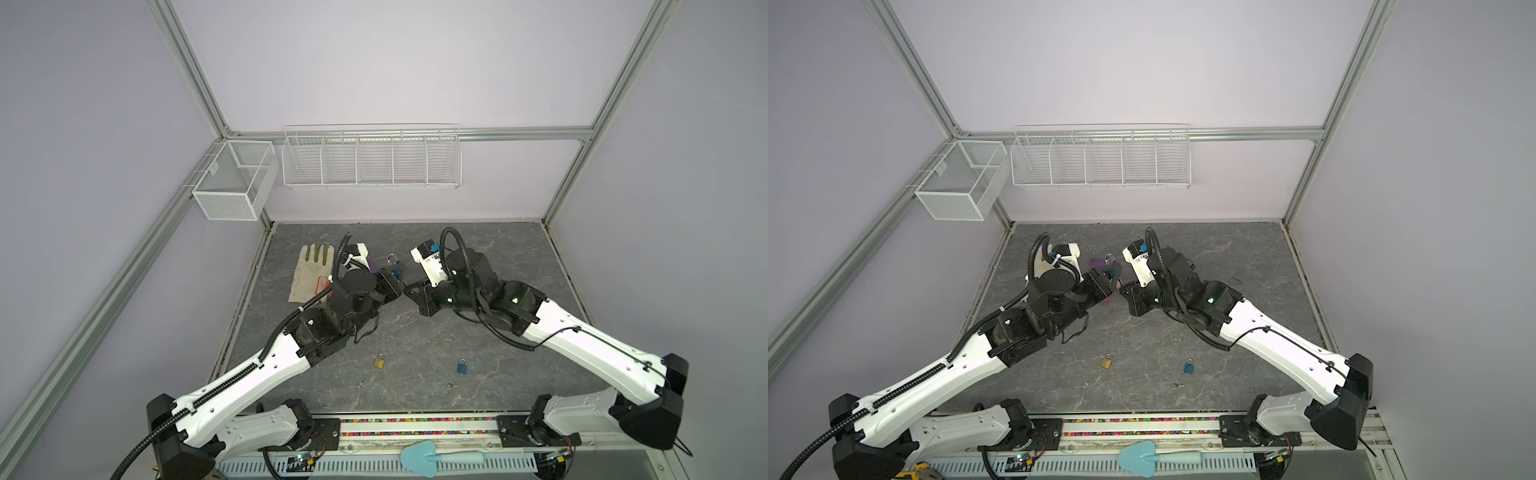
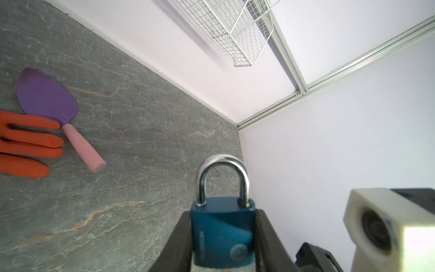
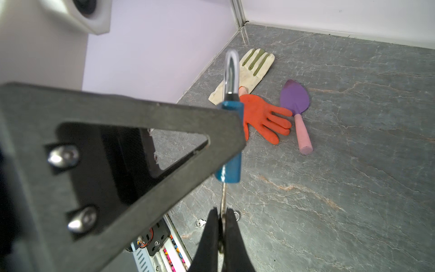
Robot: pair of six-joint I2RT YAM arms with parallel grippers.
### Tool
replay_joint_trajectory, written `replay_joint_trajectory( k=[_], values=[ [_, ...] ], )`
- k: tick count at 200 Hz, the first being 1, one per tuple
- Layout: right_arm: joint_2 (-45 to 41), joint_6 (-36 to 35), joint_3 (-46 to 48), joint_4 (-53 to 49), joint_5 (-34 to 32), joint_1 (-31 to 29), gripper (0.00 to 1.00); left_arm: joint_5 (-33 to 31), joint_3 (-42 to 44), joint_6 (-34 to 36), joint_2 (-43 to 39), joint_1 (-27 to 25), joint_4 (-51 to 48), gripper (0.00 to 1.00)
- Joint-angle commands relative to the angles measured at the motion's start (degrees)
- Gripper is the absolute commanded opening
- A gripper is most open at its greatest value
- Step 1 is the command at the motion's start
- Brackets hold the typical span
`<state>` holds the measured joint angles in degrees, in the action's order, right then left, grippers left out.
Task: Unlock with the key
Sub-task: 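Push the key into the keyhole with the right gripper while the left holds the lock, then keep the key pressed in with the right gripper while the left holds the padlock steady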
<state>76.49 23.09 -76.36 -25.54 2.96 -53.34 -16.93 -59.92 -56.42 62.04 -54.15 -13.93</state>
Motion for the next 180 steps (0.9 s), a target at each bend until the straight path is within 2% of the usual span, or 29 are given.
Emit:
replay_joint_trajectory(
  k=[1,9,17,37,58,94,116,141,180],
  values=[
    [-0.16,1.05,0.99,15.68,2.51,0.65,0.06,9.91,-0.03,2.37,1.09,-1.92,-1.7,0.0],
    [-0.56,3.68,2.39,19.25,6.11,1.68,0.06,9.69,-0.35,2.65,1.19,-1.84,-2.84,0.0],
    [-0.85,4.25,2.63,20.12,5.89,1.79,0.07,8.89,-0.65,2.17,1.15,-1.84,-4.32,0.0],
    [-0.35,-2.87,-0.69,12.53,-6.65,-1.48,0.07,5.67,-1.27,-1.22,0.91,-1.84,-8.6,0.0],
    [0.62,-8.08,-0.97,10.75,-16.56,-3.52,0.07,4.98,-1.08,-4.71,1.59,-1.86,-8.84,0.0],
    [1.28,-10.99,-2.57,8.29,-21.94,-3.91,0.07,4.2,-2.07,-5.23,2.9,-1.84,-10.16,0.0],
    [1.3,-10.93,-3.55,8.24,-15.3,-3.51,0.07,3.06,-2.33,-4.13,2.94,-1.84,-10.73,0.0],
    [2.1,-5.47,-5.55,6.47,-7.29,-1.55,0.07,3.25,-0.36,-2.29,2.07,-1.84,-6.93,0.0],
    [1.18,2.09,-4.68,9.64,6.6,3.49,0.07,5.16,2.06,2.55,0.13,-1.84,-2.43,0.0]
  ],
)
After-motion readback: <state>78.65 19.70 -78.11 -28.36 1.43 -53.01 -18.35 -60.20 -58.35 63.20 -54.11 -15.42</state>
